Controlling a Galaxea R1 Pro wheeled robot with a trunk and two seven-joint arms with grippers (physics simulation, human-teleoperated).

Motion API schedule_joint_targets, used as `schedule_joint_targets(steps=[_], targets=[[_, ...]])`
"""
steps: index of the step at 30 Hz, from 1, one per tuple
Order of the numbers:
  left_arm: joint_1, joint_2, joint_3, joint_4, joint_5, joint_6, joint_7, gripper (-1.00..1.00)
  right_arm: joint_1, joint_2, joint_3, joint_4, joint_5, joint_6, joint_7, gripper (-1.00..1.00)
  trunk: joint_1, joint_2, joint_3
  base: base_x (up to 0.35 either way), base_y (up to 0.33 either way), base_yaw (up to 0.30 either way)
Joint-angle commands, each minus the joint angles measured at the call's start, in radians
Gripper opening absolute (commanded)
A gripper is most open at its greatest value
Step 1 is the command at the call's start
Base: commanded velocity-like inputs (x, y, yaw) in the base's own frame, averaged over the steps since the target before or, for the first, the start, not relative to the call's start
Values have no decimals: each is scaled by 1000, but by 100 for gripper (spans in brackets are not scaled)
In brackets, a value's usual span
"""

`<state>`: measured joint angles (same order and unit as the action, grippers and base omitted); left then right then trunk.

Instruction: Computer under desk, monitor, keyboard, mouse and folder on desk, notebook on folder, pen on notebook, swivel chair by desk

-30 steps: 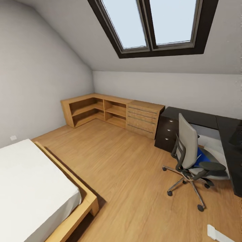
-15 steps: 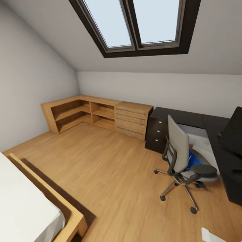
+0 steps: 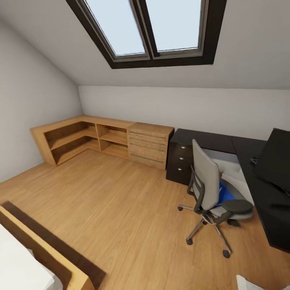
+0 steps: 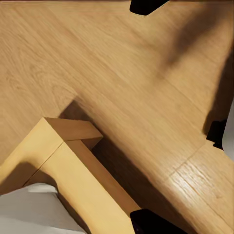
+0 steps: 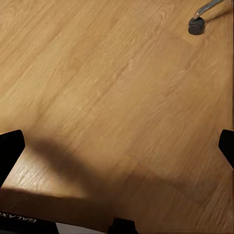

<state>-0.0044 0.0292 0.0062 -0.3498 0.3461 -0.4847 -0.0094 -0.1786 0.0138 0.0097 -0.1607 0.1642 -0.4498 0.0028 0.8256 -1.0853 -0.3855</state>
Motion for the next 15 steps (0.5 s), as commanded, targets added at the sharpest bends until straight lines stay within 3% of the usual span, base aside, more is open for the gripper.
schedule_joint_targets(steps=[1, 15], targets=[[0, 1, 1, 0, 2, -4, 0, 100, -1, 0, -1, 0, 1, -3, 0, 100, 0, -1, -1, 1, 0, -260], [0, 2, 1, 0, 2, -3, 2, 100, -1, -1, -8, 0, -3, -4, -1, 100, 0, -1, -1, 0, 0, -262]])
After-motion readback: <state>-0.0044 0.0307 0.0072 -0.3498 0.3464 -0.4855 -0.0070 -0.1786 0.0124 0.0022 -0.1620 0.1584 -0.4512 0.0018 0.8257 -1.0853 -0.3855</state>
